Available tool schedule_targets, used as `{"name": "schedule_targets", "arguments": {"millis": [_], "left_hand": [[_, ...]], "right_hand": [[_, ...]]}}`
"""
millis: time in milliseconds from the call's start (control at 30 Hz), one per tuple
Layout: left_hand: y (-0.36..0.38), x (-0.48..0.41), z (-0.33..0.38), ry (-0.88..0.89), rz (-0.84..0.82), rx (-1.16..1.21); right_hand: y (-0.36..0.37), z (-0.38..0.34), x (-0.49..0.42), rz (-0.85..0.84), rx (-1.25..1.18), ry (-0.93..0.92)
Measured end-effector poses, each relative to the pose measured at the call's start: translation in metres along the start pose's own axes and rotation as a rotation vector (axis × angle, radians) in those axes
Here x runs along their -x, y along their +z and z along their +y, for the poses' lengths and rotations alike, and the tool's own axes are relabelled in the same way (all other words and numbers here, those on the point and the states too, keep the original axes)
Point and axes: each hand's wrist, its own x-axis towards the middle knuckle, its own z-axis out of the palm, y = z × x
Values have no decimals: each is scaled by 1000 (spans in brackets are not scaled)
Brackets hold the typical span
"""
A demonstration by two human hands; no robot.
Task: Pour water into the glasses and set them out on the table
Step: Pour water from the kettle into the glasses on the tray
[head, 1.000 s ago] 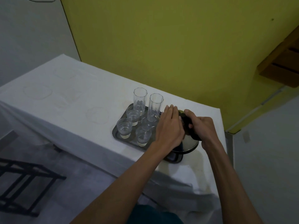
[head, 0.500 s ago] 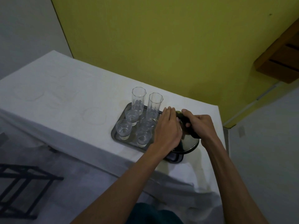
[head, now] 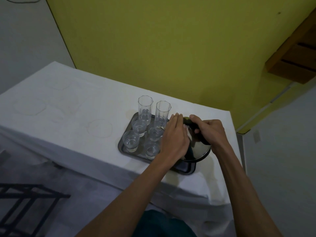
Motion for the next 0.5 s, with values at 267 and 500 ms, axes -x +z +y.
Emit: {"name": "schedule_targets", "arguments": {"millis": [267,500], "left_hand": [[5,-1,7,52,-23,-37],[6,-5,4,64,-14,-67]], "right_hand": [[-7,9,-2,39,-47,0],[-3,12,-5,39,-69,5]]}}
